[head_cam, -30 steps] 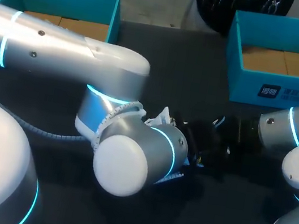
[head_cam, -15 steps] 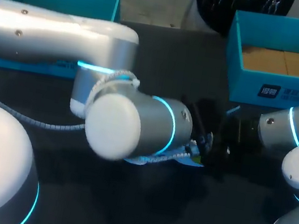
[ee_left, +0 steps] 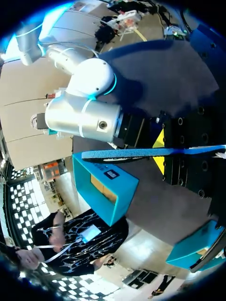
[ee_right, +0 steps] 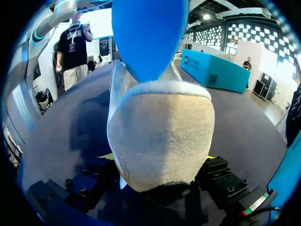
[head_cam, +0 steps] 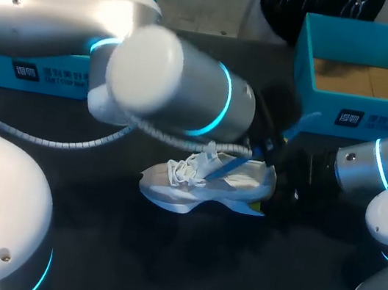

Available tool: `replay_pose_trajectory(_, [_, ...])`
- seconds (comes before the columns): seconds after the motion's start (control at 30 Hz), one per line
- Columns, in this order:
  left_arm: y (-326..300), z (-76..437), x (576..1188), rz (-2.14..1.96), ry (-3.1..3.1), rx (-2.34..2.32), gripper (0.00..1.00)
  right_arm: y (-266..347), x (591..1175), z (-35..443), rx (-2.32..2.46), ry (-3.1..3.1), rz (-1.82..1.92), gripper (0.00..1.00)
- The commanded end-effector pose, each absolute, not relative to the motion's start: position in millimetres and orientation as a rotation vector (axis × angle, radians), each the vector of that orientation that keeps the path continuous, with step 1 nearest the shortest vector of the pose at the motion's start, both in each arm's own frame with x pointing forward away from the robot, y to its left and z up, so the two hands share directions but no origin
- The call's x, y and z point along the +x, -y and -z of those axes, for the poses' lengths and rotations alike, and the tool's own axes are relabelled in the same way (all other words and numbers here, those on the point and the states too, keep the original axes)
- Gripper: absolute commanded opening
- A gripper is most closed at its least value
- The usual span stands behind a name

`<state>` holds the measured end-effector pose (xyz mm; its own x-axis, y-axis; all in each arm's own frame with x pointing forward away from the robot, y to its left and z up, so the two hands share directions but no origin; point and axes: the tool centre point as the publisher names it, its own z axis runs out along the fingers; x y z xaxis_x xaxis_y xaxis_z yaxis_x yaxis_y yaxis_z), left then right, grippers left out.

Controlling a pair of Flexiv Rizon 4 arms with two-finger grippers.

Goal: Take the shoe out of the shoebox, open the shoe tongue, remove and reinsert the insole, then place the shoe into the shoebox

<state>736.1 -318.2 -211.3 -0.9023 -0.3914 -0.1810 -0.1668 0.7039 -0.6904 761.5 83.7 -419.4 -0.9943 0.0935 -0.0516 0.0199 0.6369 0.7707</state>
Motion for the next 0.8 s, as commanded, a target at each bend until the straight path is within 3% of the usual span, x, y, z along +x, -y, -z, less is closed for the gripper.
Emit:
replay_pose_trajectory(0.03, [310,199,743,1.095,-2.781,-0.369,0.00,-85,762,419,0.097,-2.765,-1.295,0.00])
replay_pose_trajectory(0.8, [308,129,746,1.496,-3.058,-0.145,0.00,-85,762,419,0.097,-2.765,-1.295,0.00])
